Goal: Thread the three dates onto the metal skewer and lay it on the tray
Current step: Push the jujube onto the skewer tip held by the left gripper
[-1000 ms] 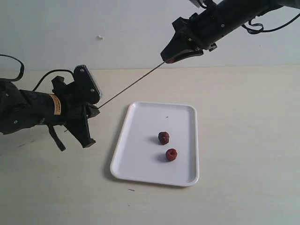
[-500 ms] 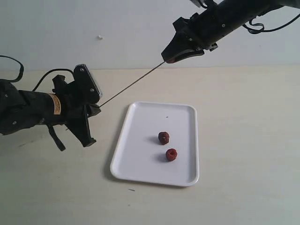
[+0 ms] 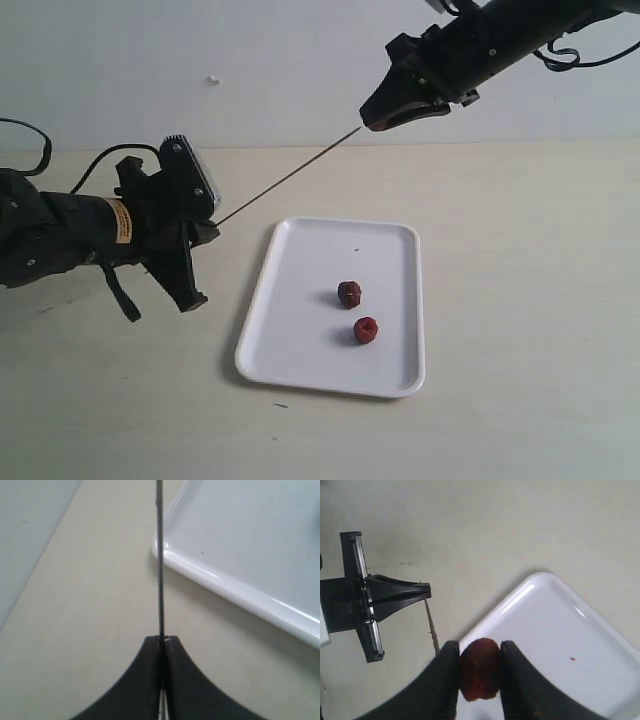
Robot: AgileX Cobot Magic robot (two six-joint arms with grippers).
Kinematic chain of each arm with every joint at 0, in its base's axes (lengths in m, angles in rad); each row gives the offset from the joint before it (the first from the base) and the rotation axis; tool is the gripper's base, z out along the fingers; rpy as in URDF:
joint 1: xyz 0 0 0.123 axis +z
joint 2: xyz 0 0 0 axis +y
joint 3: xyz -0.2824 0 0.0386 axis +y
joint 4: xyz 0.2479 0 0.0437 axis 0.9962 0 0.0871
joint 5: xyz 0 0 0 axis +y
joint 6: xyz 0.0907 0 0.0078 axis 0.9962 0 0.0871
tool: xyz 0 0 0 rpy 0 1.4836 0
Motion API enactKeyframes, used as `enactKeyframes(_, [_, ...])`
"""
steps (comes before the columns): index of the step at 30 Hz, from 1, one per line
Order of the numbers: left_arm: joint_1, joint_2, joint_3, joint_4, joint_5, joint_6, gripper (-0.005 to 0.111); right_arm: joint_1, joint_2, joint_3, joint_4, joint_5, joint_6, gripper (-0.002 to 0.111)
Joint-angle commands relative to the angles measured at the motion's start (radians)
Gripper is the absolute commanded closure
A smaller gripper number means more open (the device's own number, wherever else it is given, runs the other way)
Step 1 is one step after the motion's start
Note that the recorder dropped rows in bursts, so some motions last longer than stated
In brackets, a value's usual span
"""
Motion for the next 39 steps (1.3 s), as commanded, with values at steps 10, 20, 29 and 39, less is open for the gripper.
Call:
enactKeyframes(10, [-0.002, -0.010, 0.000, 0.004, -0.022, 0.025, 0.107, -0.006, -0.007, -0.008, 0.081, -0.005, -0.026, 0.081])
enactKeyframes(20, [0.064, -0.008, 0.000, -0.007, -0.080, 0.040, 0.107, 0.003, -0.016, -0.008, 0.071, -0.005, -0.012, 0.081])
enactKeyframes(29, [0.065, 0.023, 0.000, -0.030, -0.120, 0.080, 0.107, 0.011, -0.058, -0.008, 0.071, -0.005, 0.005, 0.081])
enactKeyframes(39, [0.063, 0.024, 0.000, -0.140, -0.173, 0.174, 0.107, 0.028, -0.084, -0.008, 0.033, -0.005, 0.045, 0.081])
